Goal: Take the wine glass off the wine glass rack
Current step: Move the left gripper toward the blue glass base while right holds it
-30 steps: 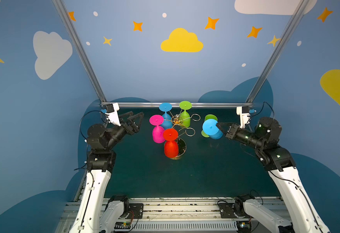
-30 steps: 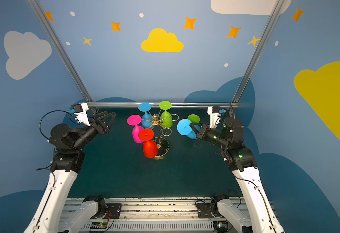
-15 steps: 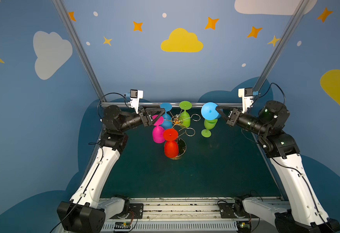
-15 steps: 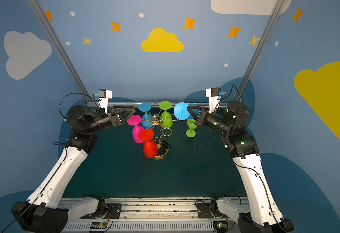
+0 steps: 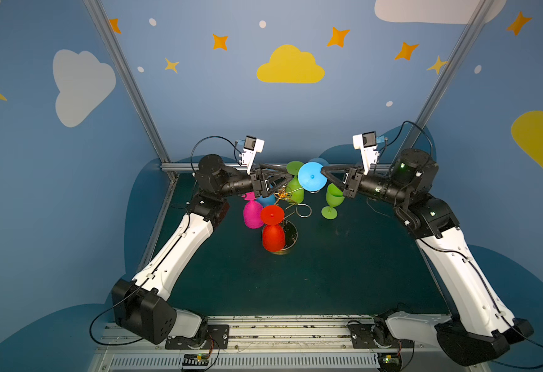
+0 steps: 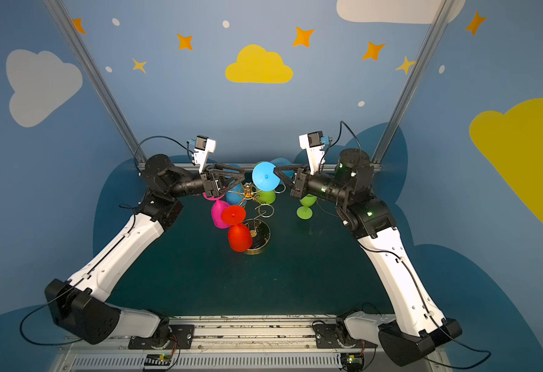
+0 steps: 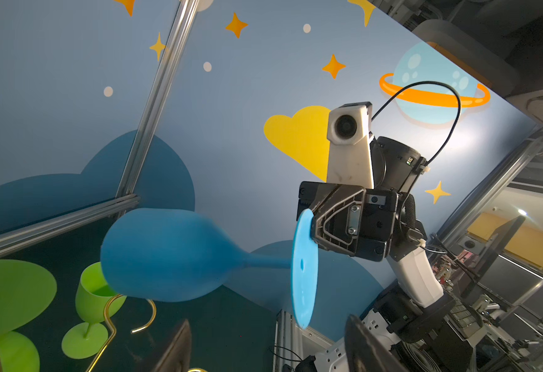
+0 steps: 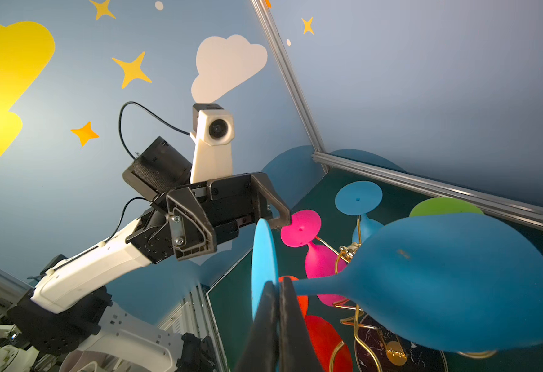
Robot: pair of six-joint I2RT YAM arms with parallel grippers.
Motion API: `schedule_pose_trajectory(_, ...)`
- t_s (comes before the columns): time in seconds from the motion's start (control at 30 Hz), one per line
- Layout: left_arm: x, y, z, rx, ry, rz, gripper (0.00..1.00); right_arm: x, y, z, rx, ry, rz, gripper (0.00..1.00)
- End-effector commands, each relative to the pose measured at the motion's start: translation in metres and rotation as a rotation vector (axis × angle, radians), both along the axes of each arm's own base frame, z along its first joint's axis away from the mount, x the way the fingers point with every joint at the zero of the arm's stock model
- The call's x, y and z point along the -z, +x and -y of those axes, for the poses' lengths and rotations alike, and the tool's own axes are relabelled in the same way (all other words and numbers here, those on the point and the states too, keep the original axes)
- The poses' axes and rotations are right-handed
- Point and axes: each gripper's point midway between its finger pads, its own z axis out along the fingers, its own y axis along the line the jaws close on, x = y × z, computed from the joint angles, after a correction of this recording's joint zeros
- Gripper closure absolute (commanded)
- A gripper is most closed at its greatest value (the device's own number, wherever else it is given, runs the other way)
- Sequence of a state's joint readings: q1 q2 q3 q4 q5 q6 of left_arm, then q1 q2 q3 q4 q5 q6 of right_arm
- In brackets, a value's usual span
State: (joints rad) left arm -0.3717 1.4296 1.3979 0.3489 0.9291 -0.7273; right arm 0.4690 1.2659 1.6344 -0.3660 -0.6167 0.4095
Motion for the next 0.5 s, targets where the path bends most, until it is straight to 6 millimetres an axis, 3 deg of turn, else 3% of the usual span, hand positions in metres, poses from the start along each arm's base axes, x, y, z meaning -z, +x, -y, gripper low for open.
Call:
schedule_pose_trajectory(0.0, -0.020, -0.013, 0.006, 0.056, -0.030, 0.060, 0.28, -0.019, -0.006, -0.005, -0.031, 0.028, 0.071, 1.00)
schedule_pose_trajectory(0.2, -0.018, -0.021, 0.019, 0.103, -0.024, 0.052, 0.32, -0.018, -0.003, -0.014, -0.045, 0.029, 0.067, 1.00)
schedule_pose_trajectory(0.47, -0.011, -0.025, 0.026, 0.131, -0.014, 0.027, 0.46, -0.017, 0.001, -0.019, -0.046, 0.025, 0.071, 1.00)
